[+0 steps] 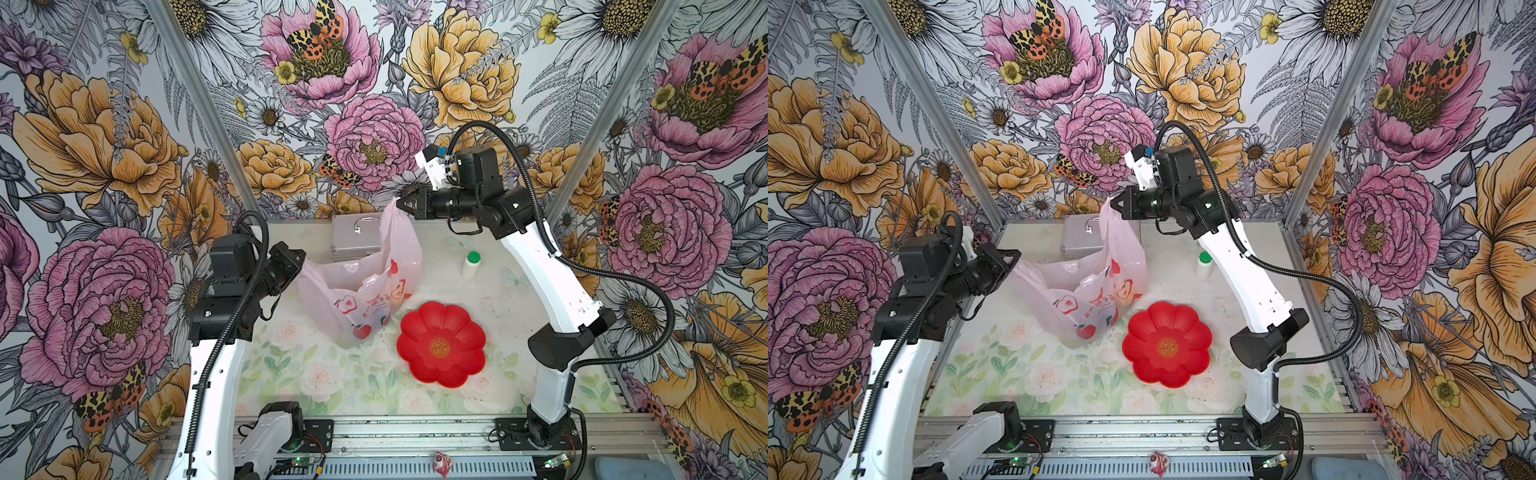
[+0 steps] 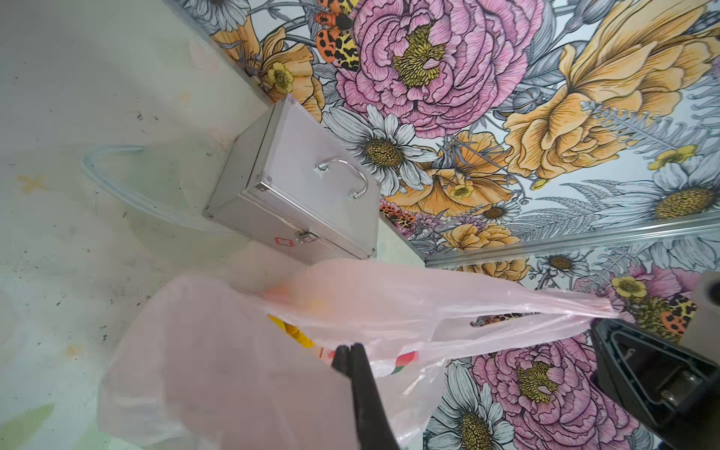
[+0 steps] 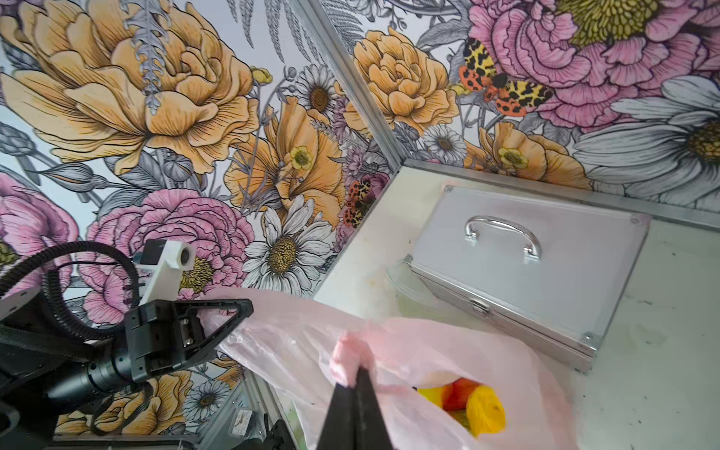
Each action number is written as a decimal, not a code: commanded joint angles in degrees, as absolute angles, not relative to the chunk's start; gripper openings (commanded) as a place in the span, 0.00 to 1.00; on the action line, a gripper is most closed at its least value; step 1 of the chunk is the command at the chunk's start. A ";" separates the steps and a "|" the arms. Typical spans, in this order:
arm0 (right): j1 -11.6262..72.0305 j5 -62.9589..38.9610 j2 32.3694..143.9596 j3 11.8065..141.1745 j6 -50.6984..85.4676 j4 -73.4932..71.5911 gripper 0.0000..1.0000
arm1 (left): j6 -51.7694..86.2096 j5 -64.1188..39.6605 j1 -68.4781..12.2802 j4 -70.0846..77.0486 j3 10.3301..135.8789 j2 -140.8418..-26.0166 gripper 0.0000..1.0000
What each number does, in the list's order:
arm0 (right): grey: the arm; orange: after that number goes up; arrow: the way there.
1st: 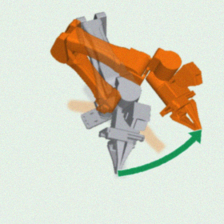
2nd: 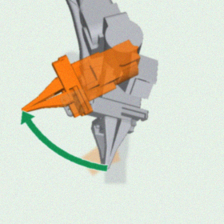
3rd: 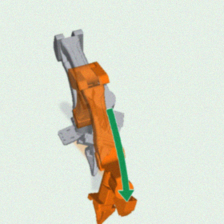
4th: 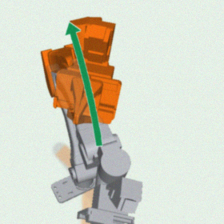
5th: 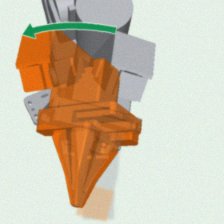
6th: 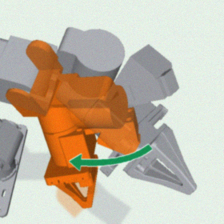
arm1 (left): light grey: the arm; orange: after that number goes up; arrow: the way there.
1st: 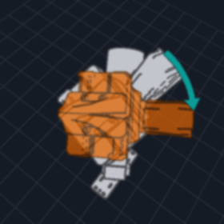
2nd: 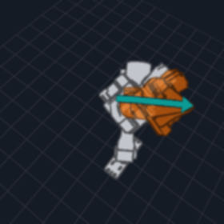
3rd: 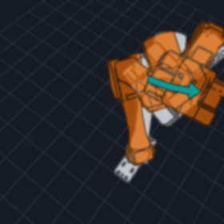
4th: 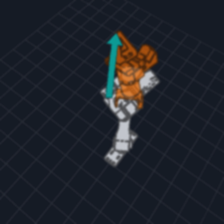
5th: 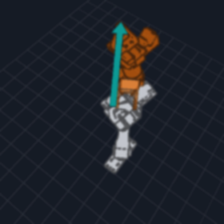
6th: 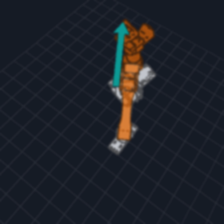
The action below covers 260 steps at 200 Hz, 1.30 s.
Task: Place the fruits into the plastic bag
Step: Place the plastic bag at the center of the table, then reset both arms
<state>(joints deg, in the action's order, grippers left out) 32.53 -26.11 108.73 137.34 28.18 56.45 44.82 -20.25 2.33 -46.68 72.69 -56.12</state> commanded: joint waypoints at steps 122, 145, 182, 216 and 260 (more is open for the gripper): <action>18.06 -18.57 83.33 115.13 29.02 55.55 0.99 | 26.48 -3.68 1.72 -63.95 84.27 -47.83 0.99; 10.97 -15.25 77.36 106.39 27.80 55.46 0.99 | 26.27 3.32 2.64 -64.12 79.44 -43.99 0.99; 1.63 -5.48 69.32 86.53 22.27 48.47 1.00 | 32.79 6.26 3.86 -62.74 66.95 -41.76 0.99; -6.10 -5.90 57.27 54.87 14.99 21.35 1.00 | 37.57 14.00 4.06 -56.81 55.02 -39.46 0.99; -10.63 -6.77 52.21 27.08 14.12 -7.64 1.00 | 34.99 24.81 4.21 -41.64 39.60 -28.19 0.99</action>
<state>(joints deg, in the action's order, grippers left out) -9.76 -6.85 52.99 32.23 16.34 15.35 36.71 15.92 3.57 -53.58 44.25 -34.28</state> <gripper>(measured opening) 0.996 0.989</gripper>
